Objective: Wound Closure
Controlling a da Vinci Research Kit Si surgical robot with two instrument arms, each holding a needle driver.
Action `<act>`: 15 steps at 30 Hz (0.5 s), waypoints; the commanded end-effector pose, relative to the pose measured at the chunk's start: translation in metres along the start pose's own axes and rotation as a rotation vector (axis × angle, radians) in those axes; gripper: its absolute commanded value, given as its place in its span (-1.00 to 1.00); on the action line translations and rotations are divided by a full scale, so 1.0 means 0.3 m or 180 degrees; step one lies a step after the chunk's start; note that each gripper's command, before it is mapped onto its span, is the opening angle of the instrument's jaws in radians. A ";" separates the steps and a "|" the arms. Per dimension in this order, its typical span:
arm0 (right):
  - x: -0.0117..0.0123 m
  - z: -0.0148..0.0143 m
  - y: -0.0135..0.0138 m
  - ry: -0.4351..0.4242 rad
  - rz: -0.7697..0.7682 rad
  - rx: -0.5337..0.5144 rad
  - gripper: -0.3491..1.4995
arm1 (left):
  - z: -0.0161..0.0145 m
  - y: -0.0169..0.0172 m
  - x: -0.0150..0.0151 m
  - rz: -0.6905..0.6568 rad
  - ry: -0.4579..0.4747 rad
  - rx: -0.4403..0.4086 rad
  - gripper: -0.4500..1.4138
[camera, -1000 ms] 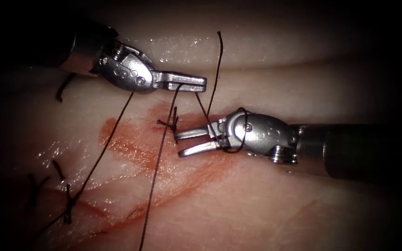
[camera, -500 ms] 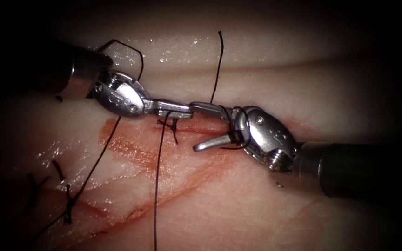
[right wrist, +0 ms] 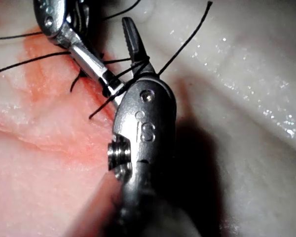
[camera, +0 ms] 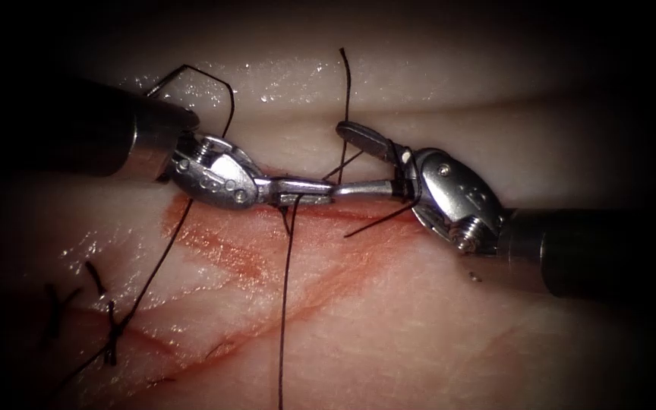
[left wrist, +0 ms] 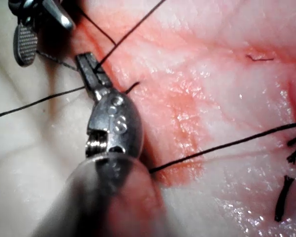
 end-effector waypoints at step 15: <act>-0.0053 0.0033 0.0089 -0.0470 0.0426 -0.0696 0.25 | 0.006 -0.001 -0.004 0.0016 -0.0107 -0.0049 -1.00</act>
